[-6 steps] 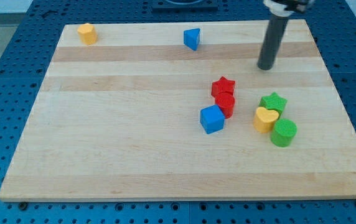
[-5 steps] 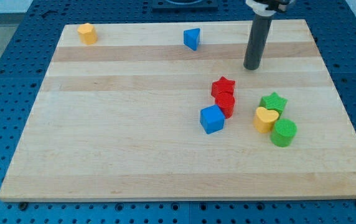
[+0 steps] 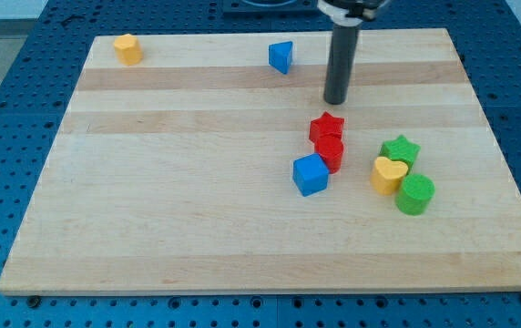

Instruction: Push the red star to the green star

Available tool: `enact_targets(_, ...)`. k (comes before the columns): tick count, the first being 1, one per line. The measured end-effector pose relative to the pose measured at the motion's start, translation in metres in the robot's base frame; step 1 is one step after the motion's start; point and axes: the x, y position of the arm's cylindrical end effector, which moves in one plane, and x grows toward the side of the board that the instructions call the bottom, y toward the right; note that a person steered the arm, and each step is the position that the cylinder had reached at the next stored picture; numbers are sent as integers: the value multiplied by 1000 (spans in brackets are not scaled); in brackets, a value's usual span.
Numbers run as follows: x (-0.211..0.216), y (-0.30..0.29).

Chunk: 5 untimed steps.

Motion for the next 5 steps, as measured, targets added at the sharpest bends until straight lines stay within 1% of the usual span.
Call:
enact_targets(1,3,-22)
enact_targets(2,23,-35)
enact_targets(4,87,-22)
enact_targets(5,88,7)
